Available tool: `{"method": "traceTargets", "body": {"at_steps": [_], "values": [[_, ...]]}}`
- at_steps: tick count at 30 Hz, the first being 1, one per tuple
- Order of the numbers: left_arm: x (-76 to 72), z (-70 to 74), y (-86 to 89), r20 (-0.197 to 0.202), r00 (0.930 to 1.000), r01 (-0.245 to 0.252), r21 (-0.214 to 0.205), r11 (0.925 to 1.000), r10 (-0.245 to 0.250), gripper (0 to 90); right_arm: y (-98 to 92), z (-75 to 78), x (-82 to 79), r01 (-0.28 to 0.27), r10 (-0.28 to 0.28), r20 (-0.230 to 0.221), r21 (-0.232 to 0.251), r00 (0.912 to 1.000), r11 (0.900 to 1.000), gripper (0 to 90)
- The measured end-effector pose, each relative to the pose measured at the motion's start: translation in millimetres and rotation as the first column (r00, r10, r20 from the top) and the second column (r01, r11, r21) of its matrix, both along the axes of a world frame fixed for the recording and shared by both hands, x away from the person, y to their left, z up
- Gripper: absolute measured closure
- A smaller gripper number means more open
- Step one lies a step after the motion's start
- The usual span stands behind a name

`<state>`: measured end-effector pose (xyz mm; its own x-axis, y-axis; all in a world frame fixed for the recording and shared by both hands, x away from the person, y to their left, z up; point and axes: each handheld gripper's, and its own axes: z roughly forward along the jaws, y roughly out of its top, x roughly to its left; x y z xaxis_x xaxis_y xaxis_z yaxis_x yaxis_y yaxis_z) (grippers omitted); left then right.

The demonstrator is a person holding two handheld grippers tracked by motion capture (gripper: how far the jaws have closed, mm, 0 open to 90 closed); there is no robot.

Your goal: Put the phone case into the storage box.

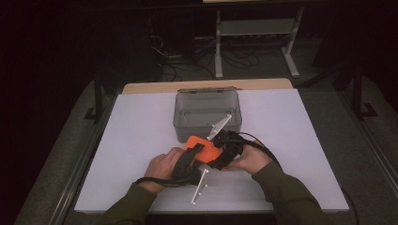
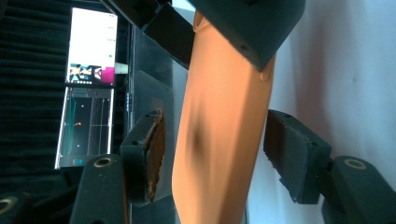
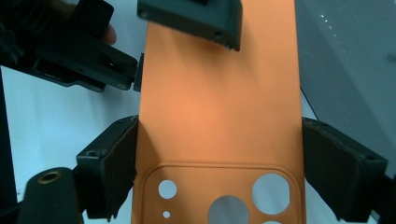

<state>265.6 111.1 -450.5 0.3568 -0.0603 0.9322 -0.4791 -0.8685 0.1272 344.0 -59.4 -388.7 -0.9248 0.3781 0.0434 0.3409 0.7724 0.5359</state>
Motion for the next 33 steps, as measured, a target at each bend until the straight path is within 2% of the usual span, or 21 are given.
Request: {"method": "traceTargets", "body": {"at_steps": [11,12,13,14,19,33], "values": [[-2.5,-1.1,-2.3,0.027,0.9996,-0.008,0.007,0.9999,0.008,46.6,2.7,1.5,0.9,0.007,-0.007,-0.01,0.011,0.9999,0.9999,15.4],[-3.6,0.6,-2.4,0.042,0.999,-0.019,0.039,0.999,0.018,46.9,2.8,1.6,1.2,0.009,-0.009,-0.01,0.011,0.9999,0.9999,15.4],[-3.3,-1.8,-3.3,0.033,0.9994,-0.006,0.011,0.9999,0.005,47.2,3.0,1.7,1.4,0.009,-0.009,-0.011,0.013,0.9999,0.9999,15.5],[-4.3,-0.2,-3.5,0.048,0.9987,-0.018,0.043,0.9989,0.016,47.3,3.4,1.9,1.4,0.014,-0.013,-0.016,0.017,0.9998,0.9998,15.4],[-5.1,-1.2,-5.3,0.065,0.9978,-0.02,0.054,0.9983,0.016,49.6,5.3,2.0,1.4,0.013,-0.013,-0.022,0.019,0.9997,0.9997,15.4],[-7.4,-2.3,-7.0,0.077,0.9969,-0.023,0.065,0.9976,0.018,56.7,8.1,0.3,3.2,0.021,-0.02,-0.04,0.018,0.999,0.9996,15.4]]}}
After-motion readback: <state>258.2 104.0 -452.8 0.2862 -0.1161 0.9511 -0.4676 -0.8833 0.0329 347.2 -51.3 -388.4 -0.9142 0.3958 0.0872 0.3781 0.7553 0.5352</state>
